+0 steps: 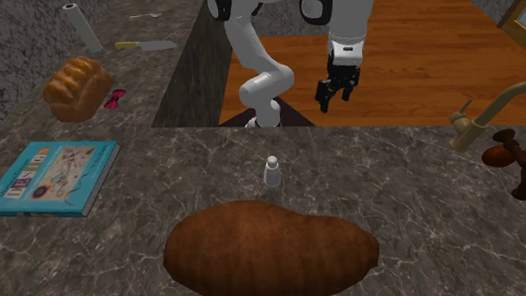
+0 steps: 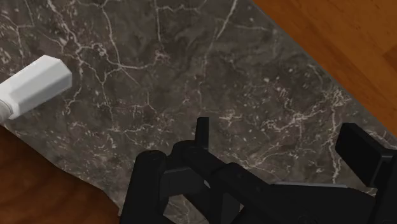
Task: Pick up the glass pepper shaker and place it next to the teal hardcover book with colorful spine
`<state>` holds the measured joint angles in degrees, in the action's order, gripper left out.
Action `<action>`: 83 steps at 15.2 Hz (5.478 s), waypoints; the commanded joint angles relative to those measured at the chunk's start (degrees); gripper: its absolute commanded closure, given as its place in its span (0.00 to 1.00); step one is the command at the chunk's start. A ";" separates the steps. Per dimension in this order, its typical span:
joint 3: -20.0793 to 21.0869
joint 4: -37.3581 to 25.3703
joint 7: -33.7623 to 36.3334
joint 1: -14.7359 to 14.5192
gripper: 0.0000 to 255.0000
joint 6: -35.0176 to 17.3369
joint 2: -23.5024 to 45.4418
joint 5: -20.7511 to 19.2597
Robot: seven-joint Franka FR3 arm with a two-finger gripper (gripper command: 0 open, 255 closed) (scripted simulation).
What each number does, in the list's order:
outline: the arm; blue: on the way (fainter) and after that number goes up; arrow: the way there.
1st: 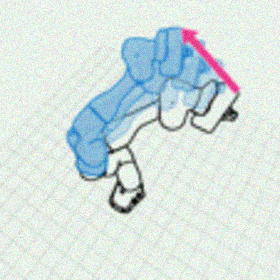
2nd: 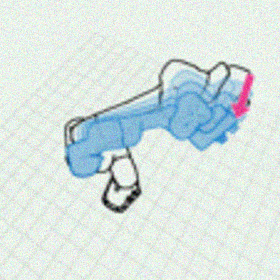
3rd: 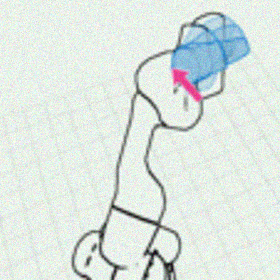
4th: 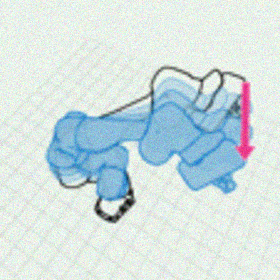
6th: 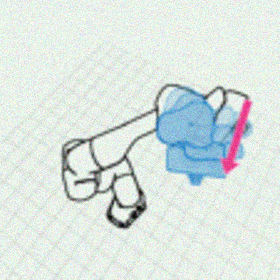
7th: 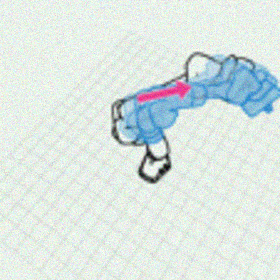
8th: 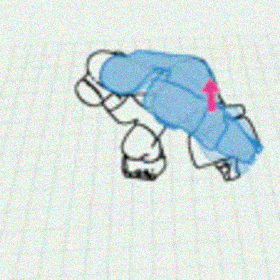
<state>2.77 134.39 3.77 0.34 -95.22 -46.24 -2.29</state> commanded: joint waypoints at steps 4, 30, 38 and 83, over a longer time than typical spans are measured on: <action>-3.51 -1.00 -2.85 1.78 0.00 0.13 1.60 -2.13; -22.73 -8.21 -18.04 9.74 0.00 -5.88 17.36 -10.97; -22.73 -8.23 -18.04 9.74 1.00 -5.87 17.37 -10.97; -23.02 -41.78 -24.07 9.07 1.00 20.12 24.59 -8.92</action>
<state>-19.74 92.48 -19.47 9.14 -75.23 -21.23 -10.93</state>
